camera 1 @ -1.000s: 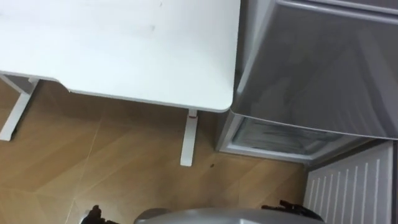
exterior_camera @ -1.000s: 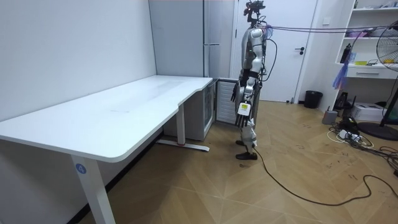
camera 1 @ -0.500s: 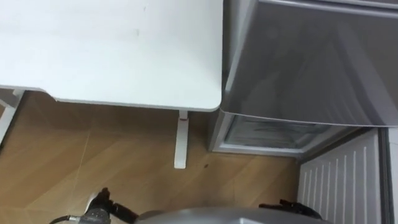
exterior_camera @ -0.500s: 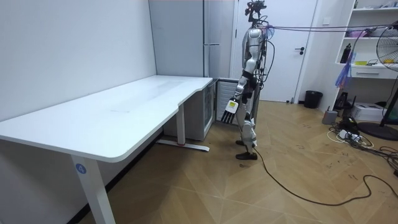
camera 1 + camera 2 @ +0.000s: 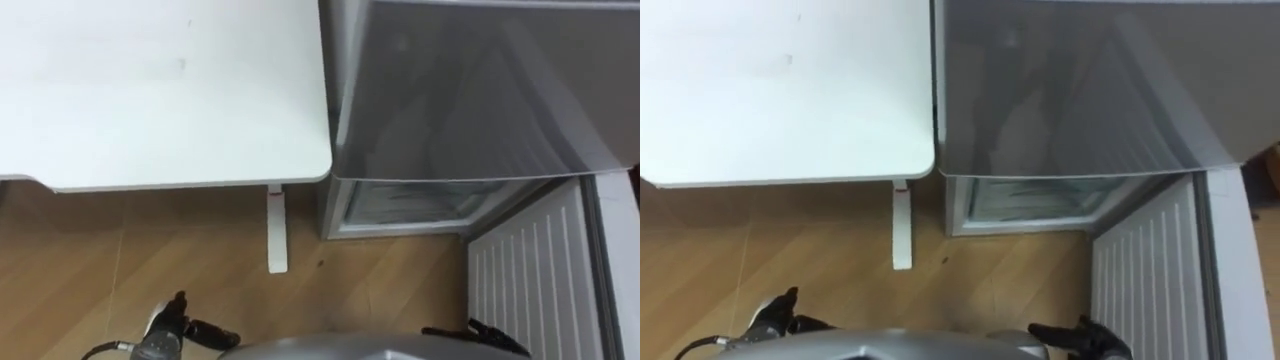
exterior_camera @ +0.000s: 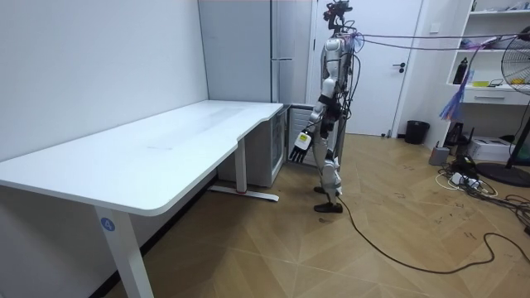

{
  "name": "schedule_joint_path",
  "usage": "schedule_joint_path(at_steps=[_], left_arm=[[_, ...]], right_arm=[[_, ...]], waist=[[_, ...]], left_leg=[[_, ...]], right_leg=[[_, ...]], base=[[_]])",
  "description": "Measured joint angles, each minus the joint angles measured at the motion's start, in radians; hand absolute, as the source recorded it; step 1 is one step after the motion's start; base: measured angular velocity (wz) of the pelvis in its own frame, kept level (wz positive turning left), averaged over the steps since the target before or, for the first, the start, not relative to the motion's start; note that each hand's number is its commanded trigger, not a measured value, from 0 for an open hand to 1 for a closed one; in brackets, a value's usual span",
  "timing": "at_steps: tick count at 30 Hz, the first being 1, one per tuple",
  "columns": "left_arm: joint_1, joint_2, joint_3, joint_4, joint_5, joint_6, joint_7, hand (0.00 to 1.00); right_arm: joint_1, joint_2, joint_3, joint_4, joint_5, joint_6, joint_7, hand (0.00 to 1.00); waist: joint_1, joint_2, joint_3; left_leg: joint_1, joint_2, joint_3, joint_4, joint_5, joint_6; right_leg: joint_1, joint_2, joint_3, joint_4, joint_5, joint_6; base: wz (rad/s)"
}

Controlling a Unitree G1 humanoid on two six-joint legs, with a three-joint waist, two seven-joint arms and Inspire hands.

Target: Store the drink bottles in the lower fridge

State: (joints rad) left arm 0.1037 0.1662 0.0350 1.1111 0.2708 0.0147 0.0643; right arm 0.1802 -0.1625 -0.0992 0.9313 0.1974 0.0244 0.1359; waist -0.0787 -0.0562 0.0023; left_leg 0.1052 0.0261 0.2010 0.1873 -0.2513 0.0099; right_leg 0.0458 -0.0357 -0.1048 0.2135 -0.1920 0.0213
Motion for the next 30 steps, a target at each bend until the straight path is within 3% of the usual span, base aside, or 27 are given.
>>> schedule_joint_path(at_steps=[5, 7, 11, 14, 22, 25, 30], left_arm=[[0.002, 0.033, 0.006, -0.002, 0.029, -0.022, -0.004, 0.0], [0.006, 0.054, 0.008, -0.003, 0.029, -0.021, -0.003, 0.0], [0.045, 0.078, 0.043, -0.02, 0.052, -0.015, 0.003, 0.0], [0.054, 0.078, 0.046, -0.041, 0.056, -0.014, 0.004, 0.0], [0.127, 0.071, 0.101, -0.149, 0.096, 0.001, 0.014, 0.0], [0.13, 0.072, 0.126, -0.149, 0.095, 0.011, 0.023, 0.0], [0.141, 0.07, 0.154, -0.149, 0.117, 0.035, 0.022, 0.0]], right_arm=[[-0.012, -0.025, -0.073, -0.412, -0.125, -0.031, -0.101, 0.0], [-0.01, -0.047, -0.107, -0.506, -0.13, -0.044, -0.147, 0.0], [0.001, -0.09, -0.211, -0.666, -0.138, -0.064, -0.255, 0.0], [-0.001, -0.111, -0.287, -0.665, -0.137, -0.071, -0.33, 0.0], [0.02, -0.115, -0.388, -0.662, 0.022, -0.066, -0.449, 0.0], [0.02, -0.126, -0.406, -0.581, 0.117, -0.065, -0.455, 0.0], [0.019, -0.137, -0.432, -0.389, 0.29, -0.019, -0.44, 0.0]], waist=[[-0.027, -0.024, -0.0021], [-0.039, -0.034, 0.0017], [-0.061, -0.046, -0.0044], [-0.065, -0.044, -0.0047], [-0.084, -0.048, -0.0066], [-0.088, -0.05, -0.0074], [-0.085, -0.058, -0.0115]], left_leg=[[-0.006, 0.0, 0.037, 0.004, 0.0, 0.002], [-0.008, 0.001, 0.037, 0.002, 0.0, 0.003], [-0.006, 0.002, 0.04, -0.002, -0.001, 0.003], [-0.006, 0.002, 0.045, -0.006, -0.002, 0.005], [-0.004, 0.004, 0.072, -0.009, -0.001, 0.004], [0.003, 0.008, 0.071, -0.015, -0.001, 0.004], [0.01, 0.015, 0.068, -0.021, -0.002, 0.004]], right_leg=[[-0.029, 0.002, 0.032, 0.02, 0.004, 0.003], [-0.029, 0.002, 0.031, 0.023, 0.004, 0.003], [-0.028, 0.005, 0.042, 0.023, 0.006, 0.003], [-0.03, 0.005, 0.05, 0.022, 0.007, 0.004], [-0.044, 0.012, 0.074, 0.023, 0.009, 0.004], [-0.034, 0.016, 0.073, 0.006, 0.019, 0.003], [-0.027, 0.018, 0.072, 0.006, 0.02, 0.003]], base=[[-0.18], [-0.02], [-0.04], [-0.04], [-0.11], [0.0], [0.02]])
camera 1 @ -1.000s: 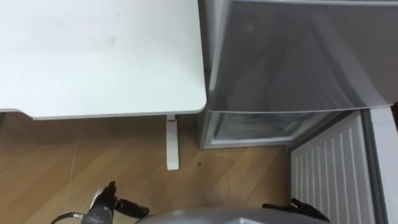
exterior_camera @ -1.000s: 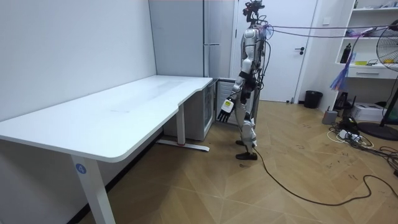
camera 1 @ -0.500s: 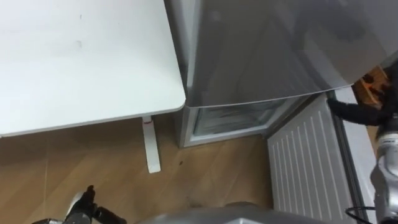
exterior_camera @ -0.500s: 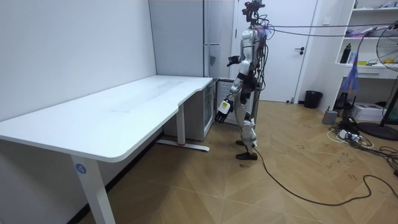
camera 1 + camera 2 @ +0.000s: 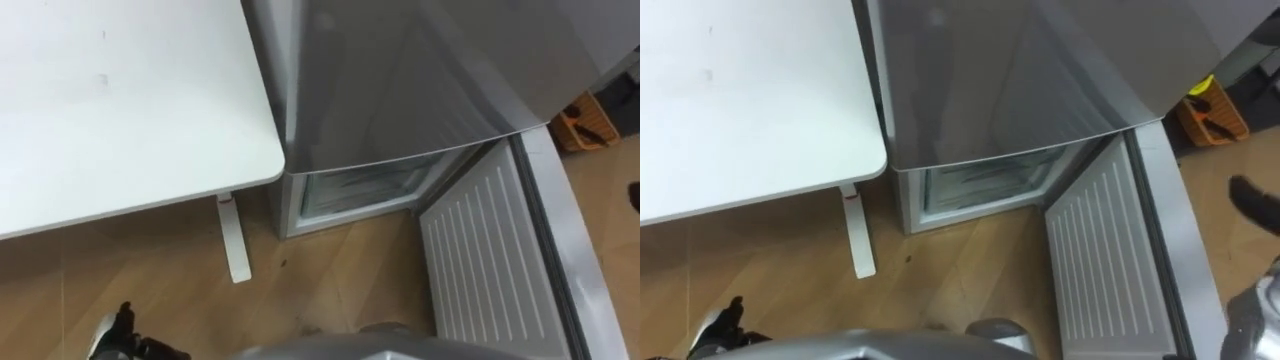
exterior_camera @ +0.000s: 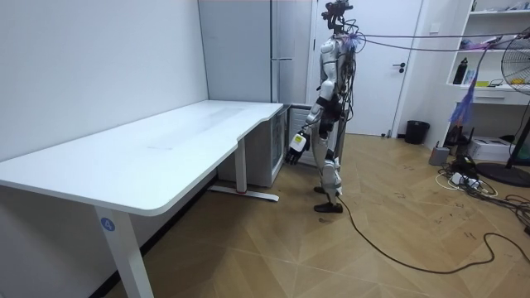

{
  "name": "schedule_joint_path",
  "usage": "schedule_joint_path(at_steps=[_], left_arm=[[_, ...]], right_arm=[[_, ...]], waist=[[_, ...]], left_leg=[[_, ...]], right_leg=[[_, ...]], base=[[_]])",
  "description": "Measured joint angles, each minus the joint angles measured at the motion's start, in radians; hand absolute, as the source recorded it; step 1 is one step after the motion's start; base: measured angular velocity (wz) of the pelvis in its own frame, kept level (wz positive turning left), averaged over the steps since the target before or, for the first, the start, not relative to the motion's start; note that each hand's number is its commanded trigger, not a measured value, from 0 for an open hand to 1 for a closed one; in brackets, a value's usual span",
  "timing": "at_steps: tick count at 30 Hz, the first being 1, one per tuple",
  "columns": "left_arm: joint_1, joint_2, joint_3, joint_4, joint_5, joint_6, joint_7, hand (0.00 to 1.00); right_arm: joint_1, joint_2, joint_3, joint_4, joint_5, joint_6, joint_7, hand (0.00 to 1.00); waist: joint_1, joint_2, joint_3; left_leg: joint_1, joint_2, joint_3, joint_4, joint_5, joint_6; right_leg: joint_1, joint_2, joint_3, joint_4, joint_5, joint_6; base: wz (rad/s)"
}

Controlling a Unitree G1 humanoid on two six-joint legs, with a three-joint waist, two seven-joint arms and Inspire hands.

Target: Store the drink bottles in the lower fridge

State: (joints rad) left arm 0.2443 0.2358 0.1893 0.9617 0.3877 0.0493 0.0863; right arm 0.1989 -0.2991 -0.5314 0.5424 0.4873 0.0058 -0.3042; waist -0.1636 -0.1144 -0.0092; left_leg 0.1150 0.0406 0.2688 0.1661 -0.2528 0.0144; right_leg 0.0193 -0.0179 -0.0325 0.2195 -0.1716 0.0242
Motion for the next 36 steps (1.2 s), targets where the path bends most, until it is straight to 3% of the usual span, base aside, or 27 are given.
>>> schedule_joint_path(at_steps=[4, 7, 9, 13, 17, 24, 36], left_arm=[[0.026, 0.006, 0.002, 0.002, 0.001, 0.019, -0.003, 0.0], [0.029, 0.006, 0.0, 0.001, 0.0, 0.028, -0.007, 0.0], [0.024, 0.007, 0.002, 0.001, 0.015, 0.03, -0.01, 0.0], [0.015, 0.008, 0.001, 0.001, 0.038, 0.03, -0.01, 0.0], [0.01, 0.01, 0.002, 0.001, 0.037, 0.033, -0.01, 0.0], [-0.001, 0.013, 0.002, 0.001, 0.037, 0.04, -0.009, 0.0], [-0.015, -0.02, -0.023, 0.005, 0.036, 0.059, 0.0, 0.0]], right_arm=[[0.0, -0.007, -0.002, 0.146, 0.09, 0.02, 0.053, 0.0], [-0.002, -0.007, -0.001, 0.203, 0.152, 0.029, 0.096, 0.0], [-0.008, -0.009, -0.001, 0.243, 0.197, 0.029, 0.119, 0.0], [-0.017, -0.013, 0.022, 0.277, 0.256, 0.031, 0.163, 0.0], [-0.037, -0.024, 0.062, 0.288, 0.258, 0.032, 0.204, 0.0], [-0.044, -0.028, 0.114, 0.322, 0.273, 0.029, 0.256, 0.0], [-0.064, -0.018, 0.244, 0.38, 0.336, 0.058, 0.413, 0.0]], waist=[[-0.011, -0.006, 0.0004], [-0.02, -0.003, 0.0076], [-0.022, -0.003, 0.0077], [-0.004, 0.006, 0.0039], [0.026, 0.017, 0.0072], [0.035, 0.013, 0.0088], [0.054, 0.022, 0.0069]], left_leg=[[0.002, -0.002, 0.0, 0.003, 0.0, 0.0], [0.0, 0.0, 0.001, 0.004, 0.0, 0.0], [-0.001, 0.001, 0.003, 0.005, -0.001, 0.0], [-0.009, 0.005, 0.036, 0.007, -0.003, -0.001], [0.004, 0.012, 0.091, 0.002, -0.004, -0.003], [0.039, 0.02, 0.114, -0.006, -0.008, -0.01], [0.052, 0.034, 0.128, -0.007, -0.013, -0.02]], right_leg=[[0.002, 0.001, 0.002, 0.001, 0.0, 0.0], [-0.002, 0.0, 0.002, 0.002, 0.0, 0.0], [-0.005, 0.001, 0.002, 0.003, 0.001, -0.002], [-0.046, 0.002, -0.001, 0.027, 0.004, -0.005], [-0.066, 0.007, -0.005, 0.037, 0.013, -0.01], [-0.038, 0.016, -0.025, 0.031, 0.017, -0.015], [-0.03, 0.025, -0.059, 0.017, 0.024, -0.025]], base=[[0.0], [0.0], [-0.05], [-0.26], [-0.39], [-0.11], [-0.04]])
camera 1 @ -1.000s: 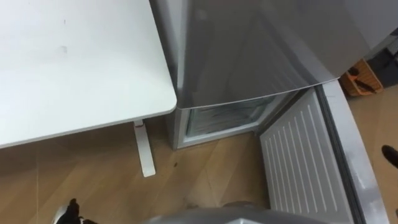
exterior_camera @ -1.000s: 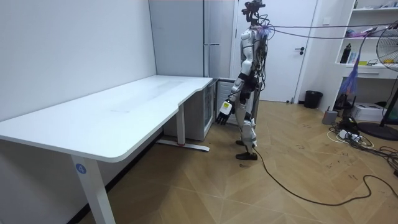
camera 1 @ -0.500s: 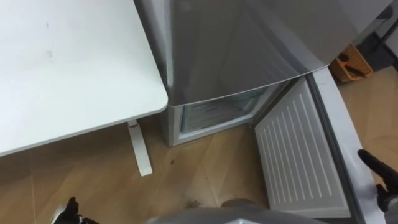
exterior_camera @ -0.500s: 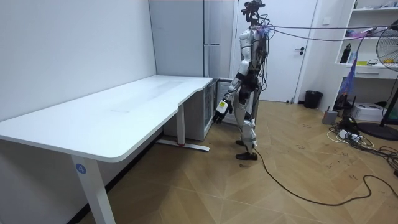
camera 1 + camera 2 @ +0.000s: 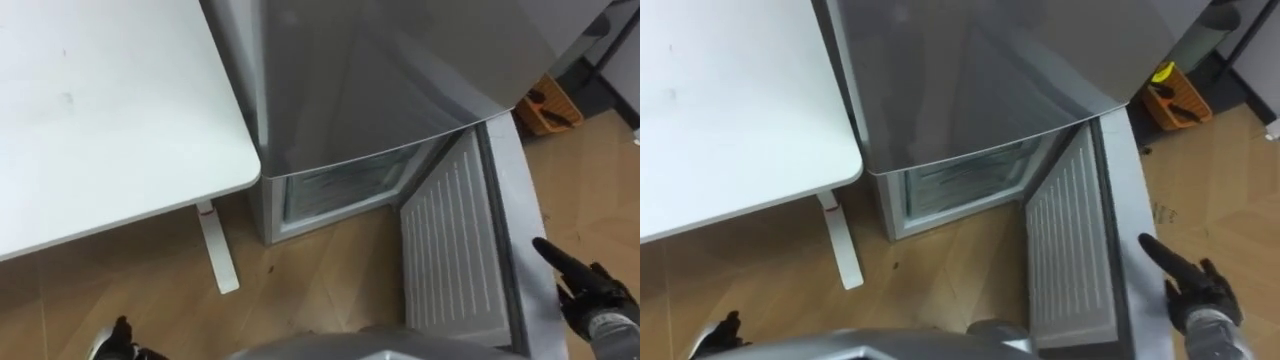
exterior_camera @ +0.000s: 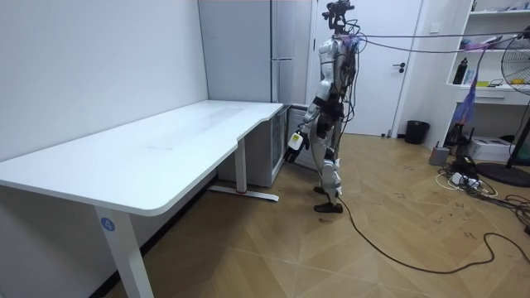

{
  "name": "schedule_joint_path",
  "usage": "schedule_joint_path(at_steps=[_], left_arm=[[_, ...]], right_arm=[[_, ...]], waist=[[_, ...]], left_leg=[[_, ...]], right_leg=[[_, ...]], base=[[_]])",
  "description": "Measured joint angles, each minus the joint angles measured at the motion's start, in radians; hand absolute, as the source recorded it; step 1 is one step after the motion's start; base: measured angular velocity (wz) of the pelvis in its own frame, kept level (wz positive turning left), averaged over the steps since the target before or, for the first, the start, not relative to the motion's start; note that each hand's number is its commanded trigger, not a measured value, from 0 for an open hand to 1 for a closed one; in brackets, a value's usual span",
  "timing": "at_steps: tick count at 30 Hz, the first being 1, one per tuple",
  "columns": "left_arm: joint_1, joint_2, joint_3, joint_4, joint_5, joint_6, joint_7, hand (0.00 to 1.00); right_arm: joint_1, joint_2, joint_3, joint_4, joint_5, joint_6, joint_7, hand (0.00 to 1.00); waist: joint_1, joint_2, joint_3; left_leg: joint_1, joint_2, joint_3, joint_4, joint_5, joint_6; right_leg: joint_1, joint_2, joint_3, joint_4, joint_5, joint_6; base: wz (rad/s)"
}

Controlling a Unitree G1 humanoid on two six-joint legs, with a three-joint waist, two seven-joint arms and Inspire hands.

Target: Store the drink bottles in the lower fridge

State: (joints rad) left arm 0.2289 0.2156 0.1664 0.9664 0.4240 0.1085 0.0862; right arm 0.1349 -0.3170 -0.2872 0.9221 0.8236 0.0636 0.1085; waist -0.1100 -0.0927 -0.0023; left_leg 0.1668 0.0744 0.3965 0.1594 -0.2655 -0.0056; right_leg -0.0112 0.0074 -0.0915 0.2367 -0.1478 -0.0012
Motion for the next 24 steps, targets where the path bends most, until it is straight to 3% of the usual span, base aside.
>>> schedule_joint_path(at_steps=[4, 10, 15, 17, 21, 24], left_arm=[[-0.013, 0.0, -0.038, 0.009, -0.001, -0.006, 0.0, 0.0], [-0.032, -0.013, -0.101, 0.043, 0.0, -0.005, -0.001, 0.0], [-0.047, -0.022, -0.124, 0.043, 0.0, -0.005, -0.002, 0.0], [-0.05, -0.016, -0.183, 0.043, 0.0, 0.001, 0.014, 0.0], [-0.058, -0.016, -0.256, 0.043, 0.0, 0.024, 0.03, 0.0], [-0.073, -0.017, -0.296, 0.043, 0.003, 0.04, 0.032, 0.0]], right_arm=[[-0.002, 0.002, 0.096, 0.003, -0.004, -0.002, 0.07, 0.0], [0.002, 0.047, 0.199, -0.08, -0.04, -0.005, 0.116, 0.0], [0.009, 0.043, 0.241, -0.122, -0.087, -0.01, 0.085, 0.0], [0.011, 0.032, 0.298, -0.153, -0.091, -0.011, 0.054, 0.0], [0.011, 0.031, 0.325, -0.203, -0.101, -0.009, 0.004, 0.0], [0.011, 0.027, 0.358, -0.258, -0.067, -0.009, -0.049, 0.0]], waist=[[0.031, -0.001, 0.0002], [0.04, 0.006, -0.0001], [0.06, 0.011, 0.0009], [0.063, 0.012, 0.0012], [0.068, 0.022, 0.0036], [0.095, 0.033, 0.0069]], left_leg=[[0.0, 0.001, 0.002, 0.001, 0.0, -0.001], [-0.017, 0.002, -0.001, 0.005, 0.0, 0.0], [-0.019, 0.002, 0.009, 0.004, 0.0, 0.0], [-0.019, 0.003, 0.012, 0.005, 0.0, 0.0], [-0.026, 0.004, 0.022, 0.007, 0.0, 0.0], [-0.041, 0.003, 0.027, 0.008, 0.001, 0.002]], right_leg=[[0.001, -0.002, -0.02, -0.001, 0.001, -0.002], [-0.002, -0.007, -0.056, -0.011, 0.011, -0.004], [-0.001, -0.004, -0.055, -0.019, 0.02, -0.005], [-0.004, -0.002, -0.05, -0.02, 0.022, -0.006], [-0.019, 0.001, -0.048, -0.016, 0.029, -0.01], [-0.045, 0.007, -0.046, -0.018, 0.046, -0.018]], base=[[0.0], [0.0], [-0.09], [-0.08], [-0.15], [-0.36]])
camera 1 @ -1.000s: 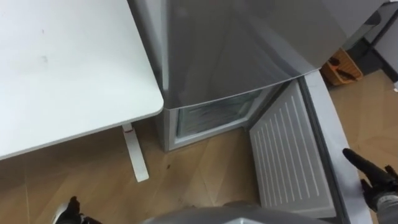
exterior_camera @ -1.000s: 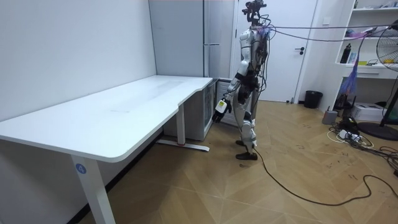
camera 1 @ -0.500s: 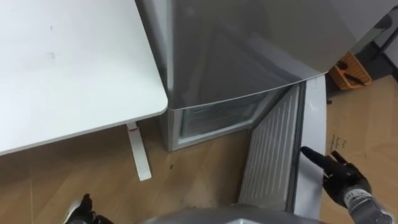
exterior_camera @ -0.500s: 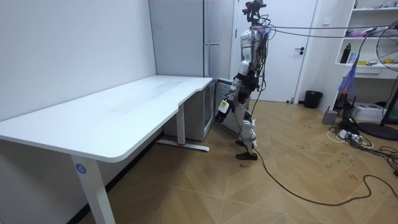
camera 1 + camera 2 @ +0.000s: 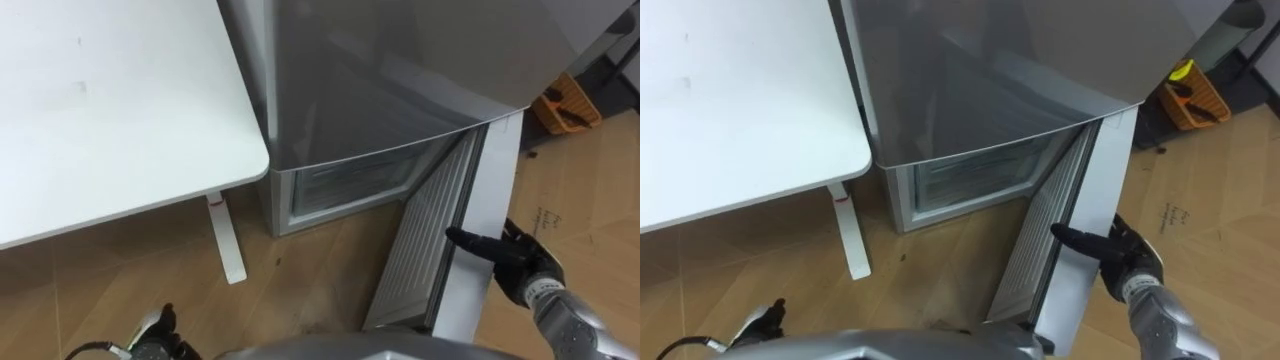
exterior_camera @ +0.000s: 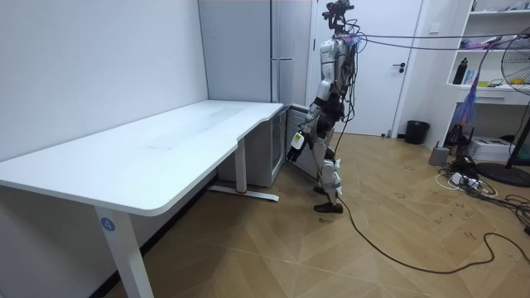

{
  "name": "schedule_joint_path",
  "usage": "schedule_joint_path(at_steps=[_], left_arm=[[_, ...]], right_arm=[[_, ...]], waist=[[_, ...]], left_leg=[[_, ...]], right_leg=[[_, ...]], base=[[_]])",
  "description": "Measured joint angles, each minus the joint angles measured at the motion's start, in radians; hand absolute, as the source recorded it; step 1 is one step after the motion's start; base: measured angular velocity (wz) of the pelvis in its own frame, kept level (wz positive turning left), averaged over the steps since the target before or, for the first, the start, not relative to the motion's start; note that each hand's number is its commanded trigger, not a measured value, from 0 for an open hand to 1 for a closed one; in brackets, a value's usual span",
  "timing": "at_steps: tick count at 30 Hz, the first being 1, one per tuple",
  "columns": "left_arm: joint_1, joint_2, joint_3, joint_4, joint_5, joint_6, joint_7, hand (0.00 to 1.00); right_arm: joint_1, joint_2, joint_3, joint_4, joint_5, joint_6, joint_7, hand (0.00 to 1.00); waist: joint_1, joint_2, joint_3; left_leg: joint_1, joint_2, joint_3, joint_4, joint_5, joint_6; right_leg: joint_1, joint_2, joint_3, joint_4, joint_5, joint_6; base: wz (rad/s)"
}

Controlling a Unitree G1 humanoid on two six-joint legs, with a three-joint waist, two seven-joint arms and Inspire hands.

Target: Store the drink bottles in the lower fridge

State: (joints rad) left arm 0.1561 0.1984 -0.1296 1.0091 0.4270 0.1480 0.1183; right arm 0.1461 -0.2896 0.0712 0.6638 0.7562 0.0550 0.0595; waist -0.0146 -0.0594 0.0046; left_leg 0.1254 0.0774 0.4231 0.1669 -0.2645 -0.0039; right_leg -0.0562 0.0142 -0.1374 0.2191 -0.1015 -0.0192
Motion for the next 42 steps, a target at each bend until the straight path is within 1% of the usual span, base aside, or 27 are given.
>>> schedule_joint_path(at_steps=[1, 2, 4, 6, 10, 12, 14, 15, 17, 18, 20, 21, 22, 24, 25, 26, 27, 28, 30, 31, 34, 35, 36, 37, 38, 40, 42], left_arm=[[-0.001, 0.002, -0.008, 0.0, 0.001, 0.007, 0.0, 0.0], [-0.003, -0.003, -0.012, 0.0, 0.003, 0.017, 0.003, 0.0], [-0.004, -0.012, -0.014, -0.004, 0.005, 0.022, 0.006, 0.0], [-0.007, -0.015, -0.028, -0.007, 0.017, 0.024, 0.006, 0.0], [-0.027, -0.018, -0.042, -0.008, 0.036, 0.026, 0.006, 0.0], [-0.034, -0.022, -0.053, -0.008, 0.036, 0.028, 0.01, 0.0], [-0.043, -0.024, -0.055, -0.007, 0.035, 0.028, 0.009, 0.0], [-0.047, -0.024, -0.057, -0.006, 0.035, 0.028, 0.009, 0.0], [-0.083, -0.023, -0.073, 0.019, 0.034, 0.029, 0.006, 0.0], [-0.092, -0.024, -0.073, 0.027, 0.034, 0.029, 0.006, 0.0], [-0.113, -0.028, -0.072, 0.044, 0.035, 0.034, 0.005, 0.0], [-0.114, -0.029, -0.072, 0.044, 0.035, 0.035, 0.005, 0.0], [-0.116, -0.029, -0.072, 0.043, 0.035, 0.036, 0.005, 0.0], [-0.116, -0.031, -0.074, 0.042, 0.033, 0.043, 0.006, 0.0], [-0.116, -0.033, -0.083, 0.042, 0.027, 0.047, 0.006, 0.0], [-0.117, -0.038, -0.093, 0.041, 0.017, 0.05, 0.005, 0.0], [-0.118, -0.043, -0.097, 0.04, 0.016, 0.051, 0.005, 0.0], [-0.12, -0.052, -0.101, 0.041, 0.016, 0.052, 0.005, 0.0], [-0.127, -0.062, -0.101, 0.041, 0.014, 0.052, 0.006, 0.0], [-0.132, -0.066, -0.101, 0.042, 0.012, 0.052, 0.006, 0.0], [-0.162, -0.07, -0.125, 0.052, -0.025, 0.053, 0.008, 0.0], [-0.165, -0.066, -0.128, 0.052, -0.026, 0.053, 0.008, 0.0], [-0.166, -0.067, -0.128, 0.052, -0.028, 0.052, 0.007, 0.0], [-0.166, -0.068, -0.128, 0.052, -0.034, 0.052, 0.006, 0.0], [-0.167, -0.068, -0.128, 0.052, -0.039, 0.052, 0.003, 0.0], [-0.169, -0.067, -0.127, 0.05, -0.042, 0.052, -0.002, 0.0], [-0.173, -0.066, -0.127, 0.049, -0.043, 0.053, -0.013, 0.0]], right_arm=[[0.0, 0.005, 0.021, -0.026, 0.002, 0.0, -0.018, 0.0], [0.001, 0.022, 0.031, -0.051, -0.018, -0.002, -0.054, 0.0], [0.002, 0.029, 0.032, -0.07, -0.021, -0.003, -0.08, 0.0], [0.002, 0.031, 0.035, -0.076, -0.018, -0.007, -0.092, 0.0], [0.002, 0.033, 0.062, -0.077, -0.011, -0.044, -0.114, 0.0], [0.002, 0.033, 0.064, -0.077, -0.008, -0.057, -0.114, 0.0], [0.002, 0.04, 0.065, -0.074, -0.005, -0.081, -0.115, 0.0], [0.002, 0.041, 0.065, -0.074, -0.003, -0.086, -0.116, 0.0], [-0.003, 0.046, 0.065, -0.073, 0.072, -0.113, -0.116, 0.0], [-0.008, 0.048, 0.066, -0.069, 0.088, -0.119, -0.116, 0.0], [-0.023, 0.057, 0.07, -0.056, 0.121, -0.128, -0.116, 0.0], [-0.026, 0.06, 0.075, -0.055, 0.127, -0.127, -0.116, 0.0], [-0.035, 0.062, 0.1, -0.055, 0.146, -0.128, -0.116, 0.0], [-0.056, 0.074, 0.14, -0.055, 0.159, -0.127, -0.115, 0.0], [-0.072, 0.09, 0.16, -0.051, 0.162, -0.126, -0.113, 0.0], [-0.089, 0.099, 0.186, -0.051, 0.173, -0.124, -0.111, 0.0], [-0.097, 0.103, 0.194, -0.051, 0.182, -0.121, -0.105, 0.0], [-0.116, 0.111, 0.213, -0.05, 0.196, -0.115, -0.094, 0.0], [-0.151, 0.135, 0.236, -0.05, 0.23, -0.099, -0.071, 0.0], [-0.175, 0.149, 0.269, -0.049, 0.247, -0.086, -0.051, 0.0], [-0.243, 0.185, 0.356, -0.042, 0.304, -0.054, -0.008, 0.0], [-0.254, 0.209, 0.355, -0.015, 0.31, -0.054, -0.012, 0.0], [-0.265, 0.213, 0.358, 0.004, 0.31, -0.051, -0.011, 0.0], [-0.287, 0.22, 0.367, 0.039, 0.309, -0.037, 0.003, 0.0], [-0.299, 0.217, 0.368, 0.056, 0.307, -0.029, 0.012, 0.0], [-0.301, 0.216, 0.368, 0.06, 0.307, -0.021, 0.021, 0.0], [-0.305, 0.214, 0.37, 0.061, 0.308, -0.009, 0.021, 0.0]], waist=[[0.005, 0.003, 0.0015], [0.001, 0.006, 0.0006], [0.0, 0.006, 0.0003], [-0.002, 0.01, 0.0013], [-0.009, 0.014, 0.0018], [-0.009, 0.018, 0.0011], [-0.008, 0.023, 0.0015], [-0.006, 0.024, 0.0008], [-0.001, 0.025, 0.0002], [-0.002, 0.025, 0.0003], [-0.002, 0.027, 0.0006], [-0.001, 0.027, 0.0005], [-0.001, 0.027, 0.0005], [-0.001, 0.029, 0.0015], [0.0, 0.033, 0.0021], [-0.001, 0.041, 0.0028], [-0.001, 0.046, 0.0023], [0.004, 0.05, -0.0005], [0.019, 0.057, 0.0021], [0.029, 0.058, 0.003], [0.052, 0.054, 0.0047], [0.052, 0.051, 0.0059], [0.053, 0.051, 0.0068], [0.053, 0.053, 0.008], [0.054, 0.055, 0.0089], [0.055, 0.054, 0.0088], [0.06, 0.056, 0.0093]], left_leg=[[-0.005, 0.001, -0.004, -0.002, 0.0, 0.0], [-0.014, 0.002, -0.014, 0.0, 0.0, 0.0], [-0.023, 0.002, -0.015, 0.003, 0.001, 0.002], [-0.029, 0.002, -0.018, 0.006, 0.004, 0.002], [-0.046, 0.001, -0.025, 0.009, 0.011, 0.002], [-0.054, -0.001, -0.026, 0.009, 0.013, 0.003], [-0.069, -0.002, -0.027, 0.014, 0.015, 0.006], [-0.075, -0.001, -0.027, 0.016, 0.015, 0.006], [-0.106, -0.003, -0.027, 0.023, 0.019, 0.012], [-0.111, -0.004, -0.027, 0.023, 0.021, 0.013], [-0.115, -0.005, -0.026, 0.023, 0.024, 0.015], [-0.114, -0.005, -0.026, 0.023, 0.024, 0.015], [-0.113, -0.005, -0.026, 0.023, 0.025, 0.015], [-0.107, -0.003, -0.027, 0.023, 0.027, 0.013], [-0.101, -0.001, -0.03, 0.023, 0.027, 0.012], [-0.098, -0.001, -0.037, 0.023, 0.028, 0.011], [-0.097, -0.001, -0.043, 0.022, 0.028, 0.011], [-0.097, -0.004, -0.047, 0.021, 0.029, 0.011], [-0.099, -0.008, -0.05, 0.015, 0.036, 0.013], [-0.101, -0.017, -0.057, 0.011, 0.04, 0.012], [-0.109, -0.022, -0.09, 0.004, 0.054, 0.015], [-0.115, -0.023, -0.101, 0.005, 0.057, 0.017], [-0.116, -0.022, -0.103, 0.004, 0.058, 0.018], [-0.117, -0.024, -0.105, 0.003, 0.059, 0.019], [-0.123, -0.026, -0.111, 0.001, 0.059, 0.021], [-0.132, -0.033, -0.117, -0.001, 0.06, 0.022], [-0.134, -0.034, -0.118, -0.001, 0.061, 0.023]], right_leg=[[-0.006, 0.003, -0.001, -0.001, 0.005, -0.004], [-0.011, 0.003, -0.004, -0.001, 0.008, -0.006], [-0.02, 0.003, -0.004, 0.0, 0.01, -0.009], [-0.024, -0.003, -0.006, 0.0, 0.013, -0.011], [-0.037, -0.007, -0.013, 0.0, 0.016, -0.014], [-0.044, -0.008, -0.014, -0.001, 0.018, -0.014], [-0.052, -0.007, -0.014, -0.013, 0.029, -0.014], [-0.056, -0.006, -0.014, -0.014, 0.032, -0.015], [-0.085, -0.006, -0.018, -0.014, 0.043, -0.015], [-0.089, -0.008, -0.022, -0.015, 0.046, -0.015], [-0.092, -0.015, -0.055, -0.016, 0.052, -0.019], [-0.091, -0.016, -0.06, -0.016, 0.053, -0.019], [-0.09, -0.016, -0.062, -0.016, 0.053, -0.02], [-0.084, -0.015, -0.066, -0.016, 0.054, -0.021], [-0.076, -0.015, -0.073, -0.017, 0.054, -0.021], [-0.069, -0.017, -0.089, -0.019, 0.054, -0.021], [-0.065, -0.019, -0.093, -0.021, 0.054, -0.022], [-0.062, -0.025, -0.101, -0.025, 0.052, -0.024], [-0.062, -0.028, -0.11, -0.032, 0.052, -0.024], [-0.063, -0.031, -0.117, -0.033, 0.051, -0.025], [-0.066, -0.041, -0.143, -0.036, 0.046, -0.026], [-0.067, -0.046, -0.155, -0.036, 0.046, -0.025], [-0.068, -0.047, -0.157, -0.037, 0.045, -0.024], [-0.067, -0.049, -0.162, -0.039, 0.044, -0.022], [-0.066, -0.05, -0.165, -0.041, 0.044, -0.02], [-0.068, -0.048, -0.167, -0.05, 0.047, -0.017], [-0.072, -0.047, -0.168, -0.05, 0.047, -0.017]], base=[[-0.18], [-0.11], [0.0], [0.0], [0.03], [0.03], [0.0], [-0.03], [0.0], [0.0], [0.0], [0.0], [0.0], [0.02], [0.09], [0.14], [0.19], [0.15], [0.1], [0.21], [0.32], [0.28], [0.16], [0.07], [0.08], [0.08], [0.02]])
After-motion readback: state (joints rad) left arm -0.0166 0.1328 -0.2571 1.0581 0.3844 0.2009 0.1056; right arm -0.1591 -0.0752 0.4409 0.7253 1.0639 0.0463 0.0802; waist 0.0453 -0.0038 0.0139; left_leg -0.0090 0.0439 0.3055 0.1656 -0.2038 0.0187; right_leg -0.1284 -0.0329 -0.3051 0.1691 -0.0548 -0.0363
